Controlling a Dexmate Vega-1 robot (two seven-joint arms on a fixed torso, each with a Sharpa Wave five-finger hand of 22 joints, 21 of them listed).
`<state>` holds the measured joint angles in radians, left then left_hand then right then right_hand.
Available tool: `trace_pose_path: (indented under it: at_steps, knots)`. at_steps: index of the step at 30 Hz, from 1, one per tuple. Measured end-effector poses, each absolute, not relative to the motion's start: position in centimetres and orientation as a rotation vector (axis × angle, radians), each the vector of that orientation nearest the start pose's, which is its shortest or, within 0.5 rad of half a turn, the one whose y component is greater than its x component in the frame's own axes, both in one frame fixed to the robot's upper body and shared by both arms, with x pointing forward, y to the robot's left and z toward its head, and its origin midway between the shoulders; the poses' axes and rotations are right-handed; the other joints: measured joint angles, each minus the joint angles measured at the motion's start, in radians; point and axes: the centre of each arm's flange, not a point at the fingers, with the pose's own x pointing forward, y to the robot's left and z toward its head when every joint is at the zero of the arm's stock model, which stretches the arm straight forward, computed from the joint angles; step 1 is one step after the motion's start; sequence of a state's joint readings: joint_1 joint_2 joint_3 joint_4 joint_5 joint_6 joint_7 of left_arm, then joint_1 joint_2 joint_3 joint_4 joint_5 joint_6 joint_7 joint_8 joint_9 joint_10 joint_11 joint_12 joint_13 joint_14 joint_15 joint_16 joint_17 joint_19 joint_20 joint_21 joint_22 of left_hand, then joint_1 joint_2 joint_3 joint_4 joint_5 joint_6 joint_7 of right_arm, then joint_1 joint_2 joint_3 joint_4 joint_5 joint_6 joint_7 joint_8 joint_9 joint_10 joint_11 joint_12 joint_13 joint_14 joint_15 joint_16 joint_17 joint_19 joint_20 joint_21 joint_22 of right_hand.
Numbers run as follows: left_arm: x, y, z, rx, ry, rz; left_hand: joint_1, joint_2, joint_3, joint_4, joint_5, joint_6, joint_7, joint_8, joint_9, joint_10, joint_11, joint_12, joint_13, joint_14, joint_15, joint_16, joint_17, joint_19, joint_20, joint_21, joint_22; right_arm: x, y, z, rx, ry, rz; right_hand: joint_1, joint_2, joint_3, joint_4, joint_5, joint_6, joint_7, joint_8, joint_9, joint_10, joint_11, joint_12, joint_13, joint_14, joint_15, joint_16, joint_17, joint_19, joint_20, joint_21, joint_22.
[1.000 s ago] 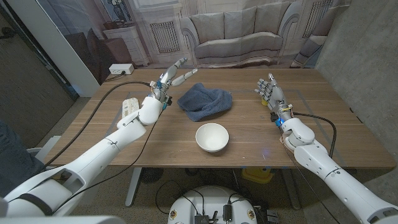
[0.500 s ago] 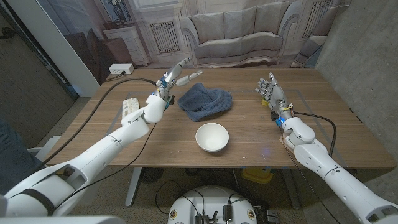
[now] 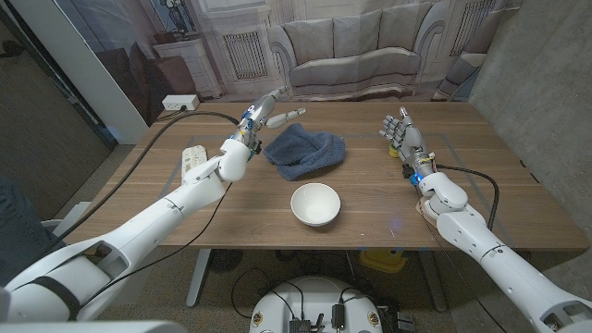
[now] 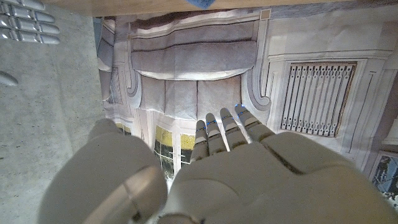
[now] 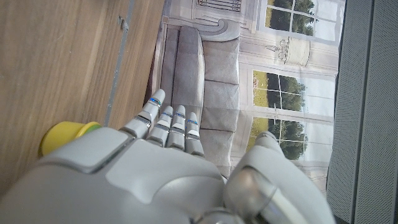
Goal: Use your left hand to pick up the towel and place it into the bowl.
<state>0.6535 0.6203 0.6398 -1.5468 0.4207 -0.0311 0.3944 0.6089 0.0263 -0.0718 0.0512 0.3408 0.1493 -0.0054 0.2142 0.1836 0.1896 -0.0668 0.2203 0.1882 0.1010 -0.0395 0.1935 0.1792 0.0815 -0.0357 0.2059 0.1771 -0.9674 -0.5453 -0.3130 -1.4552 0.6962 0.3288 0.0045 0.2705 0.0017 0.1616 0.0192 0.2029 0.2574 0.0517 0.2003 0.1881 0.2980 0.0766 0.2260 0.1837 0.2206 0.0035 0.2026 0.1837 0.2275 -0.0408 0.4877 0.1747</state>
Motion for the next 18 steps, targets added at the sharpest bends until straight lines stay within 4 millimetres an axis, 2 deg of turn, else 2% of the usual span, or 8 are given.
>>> trace_pose_path:
  at_steps: [11, 15, 18]
  knots:
    - [61.0, 17.9, 7.1, 1.155, -0.951, 0.178, 0.000, 0.000, -0.004, -0.004, 0.008, -0.001, -0.001, -0.004, 0.000, -0.007, -0.008, -0.006, 0.000, 0.000, 0.000, 0.000, 0.004, 0.000, 0.000, 0.000, 0.002, 61.7, -29.6, -3.2, 0.103, -0.653, 0.215, 0.000, 0.000, -0.004, -0.004, 0.000, 0.000, 0.000, 0.000, 0.000, 0.000, 0.000, 0.000, 0.000, 0.000, 0.000, -0.003, 0.000, 0.004, 0.004, -0.004, 0.000]
    - [60.8, 17.5, 7.1, 1.186, -0.947, 0.196, 0.008, -0.008, -0.010, -0.004, 0.014, -0.004, -0.018, -0.008, 0.003, -0.005, -0.016, -0.006, 0.000, 0.000, 0.000, 0.000, 0.005, -0.012, 0.037, 0.000, 0.002, 61.8, -29.6, -3.2, 0.100, -0.650, 0.216, 0.000, 0.000, -0.004, -0.004, 0.000, 0.004, 0.004, 0.000, 0.000, 0.000, 0.000, 0.000, 0.000, 0.000, 0.000, -0.003, 0.000, 0.004, 0.004, -0.004, 0.000]
    - [60.7, 17.3, 7.0, 1.207, -0.944, 0.210, 0.007, -0.008, -0.011, -0.003, 0.016, -0.005, -0.028, -0.008, 0.005, 0.001, -0.021, -0.006, 0.003, 0.000, 0.000, 0.000, 0.005, -0.014, 0.047, 0.000, 0.007, 61.7, -29.6, -3.1, 0.098, -0.650, 0.217, -0.004, 0.004, -0.004, -0.004, 0.000, 0.004, 0.004, 0.000, 0.000, 0.000, 0.000, 0.000, 0.000, 0.000, 0.000, -0.003, 0.000, 0.004, 0.004, -0.004, 0.000]
